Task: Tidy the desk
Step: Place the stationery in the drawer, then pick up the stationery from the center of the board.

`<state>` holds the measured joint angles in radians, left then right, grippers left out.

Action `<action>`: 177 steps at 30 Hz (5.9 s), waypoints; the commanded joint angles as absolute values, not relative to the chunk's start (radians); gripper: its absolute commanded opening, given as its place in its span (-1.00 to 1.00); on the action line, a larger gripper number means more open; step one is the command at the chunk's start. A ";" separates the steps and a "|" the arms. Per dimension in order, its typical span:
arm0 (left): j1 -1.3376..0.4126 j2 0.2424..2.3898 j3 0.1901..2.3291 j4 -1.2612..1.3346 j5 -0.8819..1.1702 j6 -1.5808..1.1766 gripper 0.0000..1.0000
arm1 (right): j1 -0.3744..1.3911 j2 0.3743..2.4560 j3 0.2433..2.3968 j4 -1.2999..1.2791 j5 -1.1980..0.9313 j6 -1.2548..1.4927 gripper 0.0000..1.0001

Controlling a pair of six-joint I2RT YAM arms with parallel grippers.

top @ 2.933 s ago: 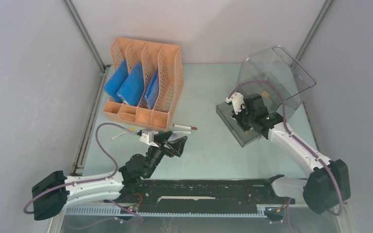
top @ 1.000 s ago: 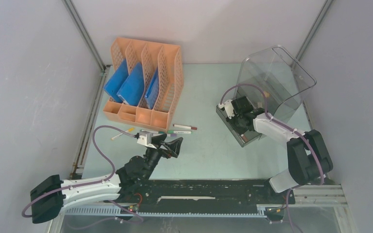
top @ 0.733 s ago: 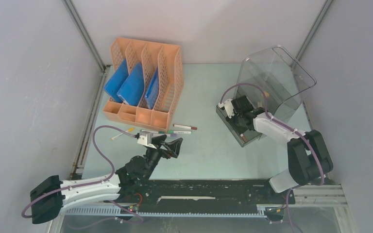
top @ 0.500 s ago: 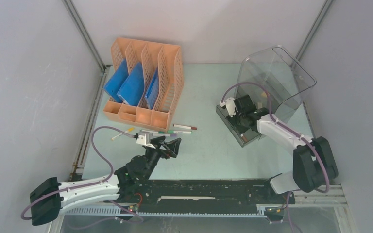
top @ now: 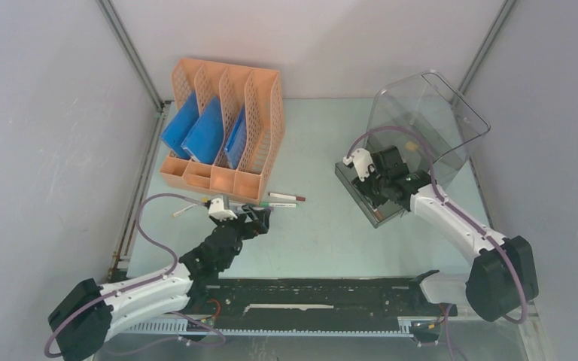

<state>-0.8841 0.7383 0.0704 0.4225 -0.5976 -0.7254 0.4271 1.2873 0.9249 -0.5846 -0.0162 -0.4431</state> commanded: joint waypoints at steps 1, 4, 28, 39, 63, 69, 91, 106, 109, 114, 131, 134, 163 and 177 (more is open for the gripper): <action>-0.820 0.801 0.160 0.340 -0.533 -0.847 0.93 | 0.433 1.239 0.959 -0.596 -0.045 -0.464 -0.05; -0.777 0.865 0.217 0.246 -0.523 -0.917 0.88 | 0.436 1.226 0.959 -0.600 -0.048 -0.467 -0.05; -0.741 1.432 0.727 -0.357 -0.609 -1.199 0.14 | 0.475 1.195 0.958 -0.603 -0.050 -0.476 -0.04; -0.742 1.483 0.742 -0.346 -0.634 -1.204 0.17 | 0.478 1.201 0.958 -0.604 -0.048 -0.478 -0.03; -0.727 1.495 0.739 -0.334 -0.684 -1.250 0.19 | 0.481 1.203 0.957 -0.606 -0.048 -0.481 -0.04; -0.727 1.520 0.747 -0.339 -0.682 -1.249 0.17 | 0.480 1.203 0.957 -0.606 -0.050 -0.482 -0.04; -0.727 1.361 0.573 -0.337 -0.571 -1.247 -0.41 | 0.482 1.200 0.957 -0.605 -0.050 -0.483 -0.04; -0.728 1.221 0.482 -0.427 -0.477 -1.103 -0.55 | 0.483 1.201 0.957 -0.606 -0.048 -0.482 -0.04; -0.728 1.214 0.485 -0.437 -0.501 -1.079 -0.42 | 0.484 1.201 0.956 -0.606 -0.048 -0.482 -0.04; -0.718 1.264 0.529 -0.457 -0.556 -1.016 0.06 | 0.486 1.201 0.956 -0.607 -0.052 -0.483 -0.04; -0.653 1.454 0.582 -0.388 -0.493 -0.960 -0.37 | 0.485 1.197 0.956 -0.606 -0.053 -0.483 -0.04; -0.653 1.463 0.574 -0.376 -0.470 -0.959 -0.58 | 0.485 1.197 0.957 -0.607 -0.053 -0.484 -0.04; -0.655 0.785 0.288 0.091 -0.014 -0.791 -1.00 | 0.528 1.079 0.958 -0.637 -0.311 -0.488 -0.02; -0.718 0.947 0.364 0.697 0.053 -0.752 -1.00 | 0.496 0.986 0.987 -0.678 -0.648 -0.427 0.04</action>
